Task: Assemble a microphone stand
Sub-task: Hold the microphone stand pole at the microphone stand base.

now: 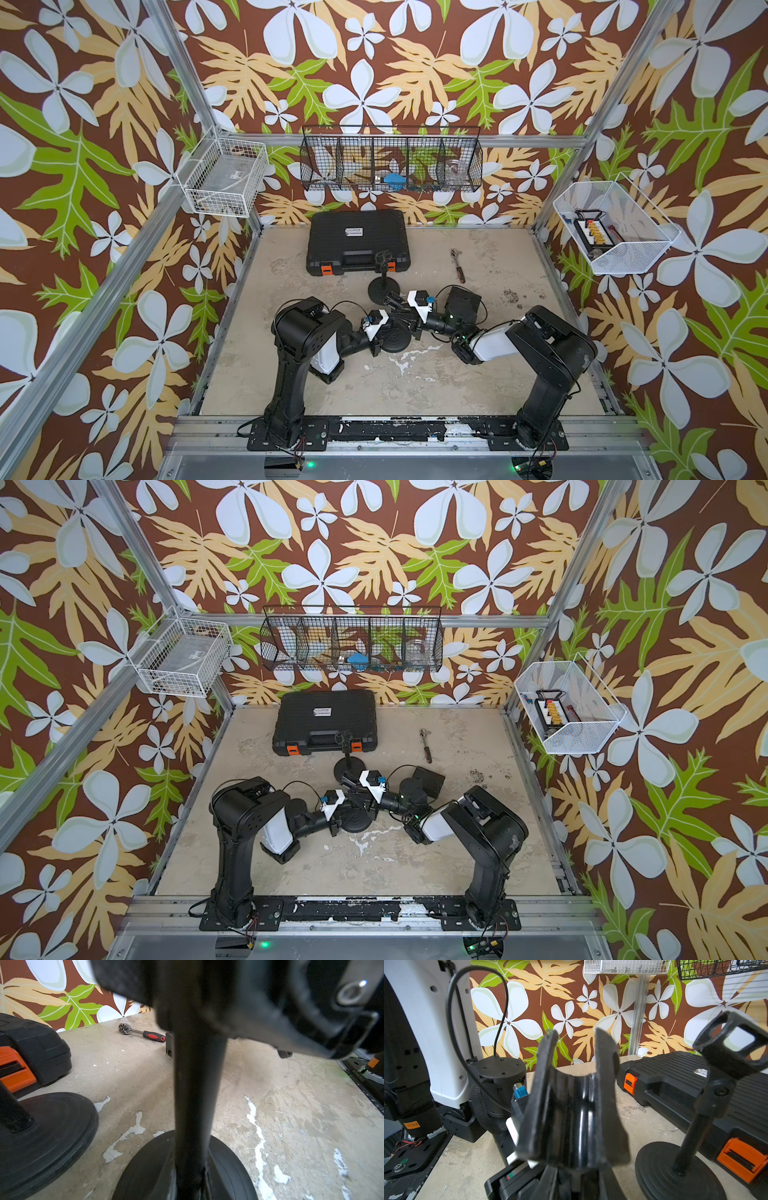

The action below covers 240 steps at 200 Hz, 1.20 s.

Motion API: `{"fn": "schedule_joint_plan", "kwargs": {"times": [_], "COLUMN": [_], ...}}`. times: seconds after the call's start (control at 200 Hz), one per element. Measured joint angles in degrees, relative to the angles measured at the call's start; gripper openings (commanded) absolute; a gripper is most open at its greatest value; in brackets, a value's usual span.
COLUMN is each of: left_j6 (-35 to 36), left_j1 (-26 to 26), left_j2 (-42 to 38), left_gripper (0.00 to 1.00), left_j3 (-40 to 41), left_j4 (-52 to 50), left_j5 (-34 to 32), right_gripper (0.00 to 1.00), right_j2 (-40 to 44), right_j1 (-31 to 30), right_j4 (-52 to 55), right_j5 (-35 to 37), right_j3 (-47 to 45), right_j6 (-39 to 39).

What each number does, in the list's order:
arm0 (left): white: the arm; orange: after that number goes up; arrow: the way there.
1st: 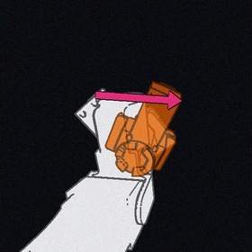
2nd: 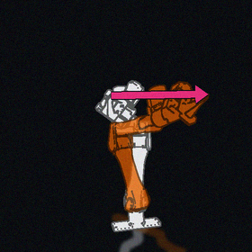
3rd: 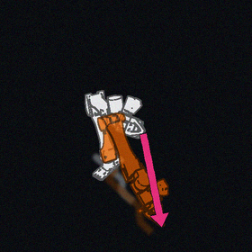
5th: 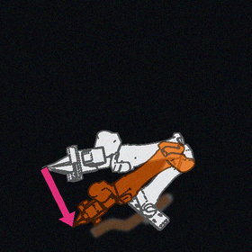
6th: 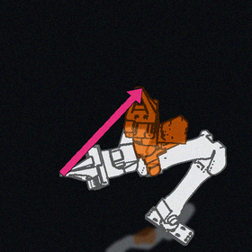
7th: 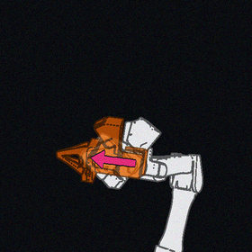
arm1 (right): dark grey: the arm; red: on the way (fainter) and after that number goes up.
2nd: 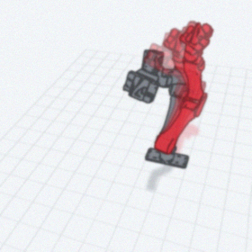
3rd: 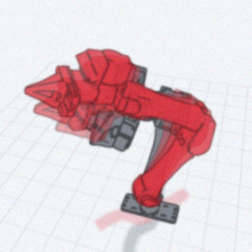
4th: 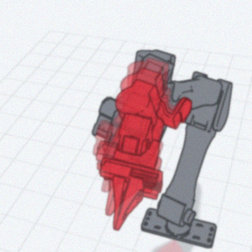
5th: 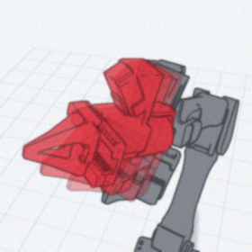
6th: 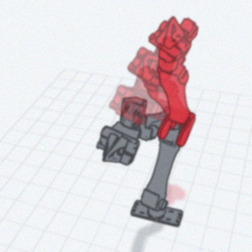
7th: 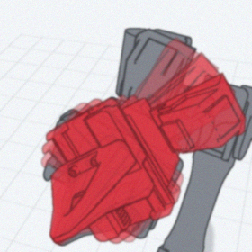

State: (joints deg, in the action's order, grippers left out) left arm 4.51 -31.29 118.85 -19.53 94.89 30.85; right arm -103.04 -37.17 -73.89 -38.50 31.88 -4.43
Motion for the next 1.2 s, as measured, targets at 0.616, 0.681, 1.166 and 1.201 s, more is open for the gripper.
{"fn": "schedule_joint_plan", "kwargs": {"times": [0.616,0.681,1.166,1.201], "left_j6": [-6.43,-7.17,-2.05,-2.08], "left_j1": [0.0,0.0,0.0,0.0], "left_j2": [-1.68,-1.68,-0.07,-0.07], "left_gripper": [0.36,0.29,0.12,0.12], "left_j3": [-1.18,-1.18,-1.38,-1.44], "left_j4": [-0.44,-0.44,0.15,0.15], "left_j5": [1.01,1.14,2.23,2.25], "right_gripper": [0.0,0.0,0.42,0.44], "right_j2": [-1.64,-1.79,3.63,4.09], "right_j1": [-0.72,-0.76,1.42,2.1], "right_j4": [-5.57,-6.03,3.3,6.27], "right_j5": [0.81,1.07,1.01,-0.04], "right_j3": [-2.05,-2.19,-4.61,-5.68], "right_j6": [1.03,1.01,0.66,0.81]}}
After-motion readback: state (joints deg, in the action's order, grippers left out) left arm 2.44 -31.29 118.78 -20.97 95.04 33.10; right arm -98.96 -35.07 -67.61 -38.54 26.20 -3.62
